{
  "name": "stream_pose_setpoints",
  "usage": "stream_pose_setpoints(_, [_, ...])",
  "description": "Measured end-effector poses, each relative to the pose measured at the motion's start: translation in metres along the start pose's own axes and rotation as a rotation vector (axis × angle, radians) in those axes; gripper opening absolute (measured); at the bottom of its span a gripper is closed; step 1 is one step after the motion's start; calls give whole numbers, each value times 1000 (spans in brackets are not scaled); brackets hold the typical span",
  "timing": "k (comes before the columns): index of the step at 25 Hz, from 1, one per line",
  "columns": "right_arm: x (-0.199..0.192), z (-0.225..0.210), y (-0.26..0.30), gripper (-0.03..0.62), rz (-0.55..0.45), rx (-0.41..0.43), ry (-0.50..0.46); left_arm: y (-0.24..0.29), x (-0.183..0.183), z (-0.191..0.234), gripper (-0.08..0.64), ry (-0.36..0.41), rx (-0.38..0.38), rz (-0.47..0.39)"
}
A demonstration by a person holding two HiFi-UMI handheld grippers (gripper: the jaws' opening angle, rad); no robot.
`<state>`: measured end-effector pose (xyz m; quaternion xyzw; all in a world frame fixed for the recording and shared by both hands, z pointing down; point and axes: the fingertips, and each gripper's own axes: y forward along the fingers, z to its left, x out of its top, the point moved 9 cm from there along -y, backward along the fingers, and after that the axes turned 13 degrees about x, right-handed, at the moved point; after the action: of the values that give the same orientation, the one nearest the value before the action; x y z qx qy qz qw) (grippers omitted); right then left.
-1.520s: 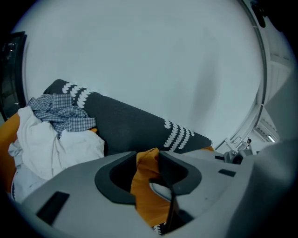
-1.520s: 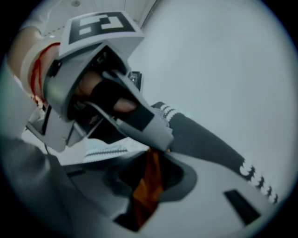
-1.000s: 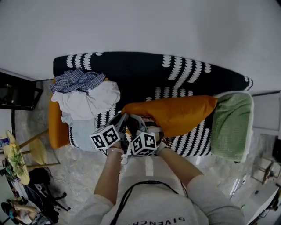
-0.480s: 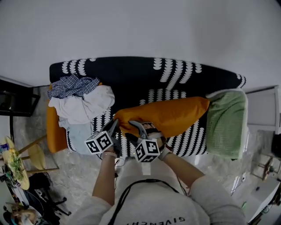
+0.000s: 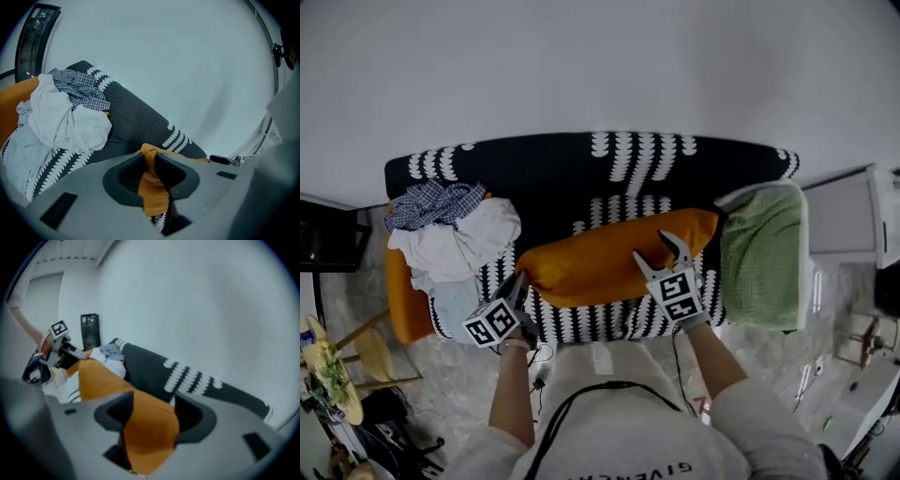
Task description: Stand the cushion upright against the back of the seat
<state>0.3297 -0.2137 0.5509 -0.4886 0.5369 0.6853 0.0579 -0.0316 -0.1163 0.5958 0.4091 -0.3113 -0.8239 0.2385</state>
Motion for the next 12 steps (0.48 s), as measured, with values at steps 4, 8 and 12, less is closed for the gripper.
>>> stream_pose_setpoints(4, [-19, -57, -38, 262, -12, -172, 123, -6, -6, 2, 98, -20, 19, -14])
stream_pose_setpoints(8, [-42, -101, -73, 262, -36, -307, 243, -12, -13, 1, 98, -43, 48, -36])
stream_pose_setpoints(12, [-66, -128, -87, 262, -44, -377, 360, -15, -21, 4, 98, -58, 67, -48])
